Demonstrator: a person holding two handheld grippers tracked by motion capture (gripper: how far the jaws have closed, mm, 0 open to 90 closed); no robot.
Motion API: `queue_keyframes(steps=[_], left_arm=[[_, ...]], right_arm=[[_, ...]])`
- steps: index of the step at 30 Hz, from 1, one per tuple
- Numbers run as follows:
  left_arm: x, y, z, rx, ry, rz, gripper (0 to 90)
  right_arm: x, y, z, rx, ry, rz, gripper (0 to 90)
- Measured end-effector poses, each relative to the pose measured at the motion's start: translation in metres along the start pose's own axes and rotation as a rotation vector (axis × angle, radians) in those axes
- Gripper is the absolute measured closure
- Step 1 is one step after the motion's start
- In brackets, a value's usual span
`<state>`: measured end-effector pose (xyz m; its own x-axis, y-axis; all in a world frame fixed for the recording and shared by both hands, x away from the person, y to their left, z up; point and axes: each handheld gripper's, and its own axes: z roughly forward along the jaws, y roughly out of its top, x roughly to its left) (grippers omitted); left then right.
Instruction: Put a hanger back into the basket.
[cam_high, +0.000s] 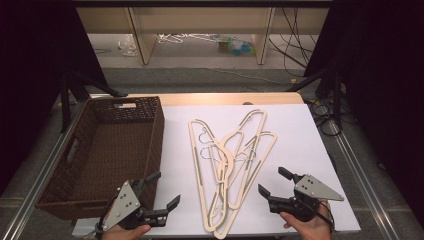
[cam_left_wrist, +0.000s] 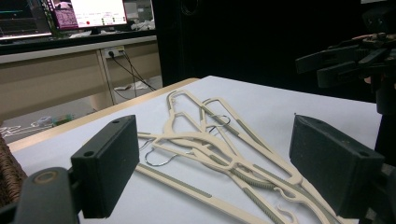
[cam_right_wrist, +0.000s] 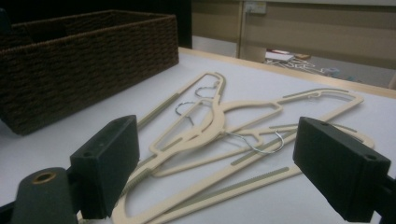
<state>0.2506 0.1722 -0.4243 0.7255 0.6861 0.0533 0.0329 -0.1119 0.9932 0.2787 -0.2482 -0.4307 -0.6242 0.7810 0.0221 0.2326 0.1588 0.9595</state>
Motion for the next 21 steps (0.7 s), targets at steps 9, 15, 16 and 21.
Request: queue_keyframes(steps=[9,15,16,21], left_arm=[[0.0002,0.0000,0.0004,0.006,-0.004,0.009,15.8],[0.0003,-0.0002,0.0002,0.006,-0.005,0.000,15.8],[0.0002,-0.0001,0.0002,0.006,-0.005,0.001,15.8],[-0.0001,-0.0003,0.0005,0.009,-0.007,0.009,15.9]], right_arm=[[0.0036,-0.0017,0.0038,0.052,0.016,-0.006,15.4],[0.0043,-0.0025,0.0059,0.070,0.032,-0.005,15.4],[0.0047,-0.0025,0.0057,0.069,0.024,-0.001,15.4],[0.0033,-0.0027,0.0058,0.067,0.024,0.001,15.5]])
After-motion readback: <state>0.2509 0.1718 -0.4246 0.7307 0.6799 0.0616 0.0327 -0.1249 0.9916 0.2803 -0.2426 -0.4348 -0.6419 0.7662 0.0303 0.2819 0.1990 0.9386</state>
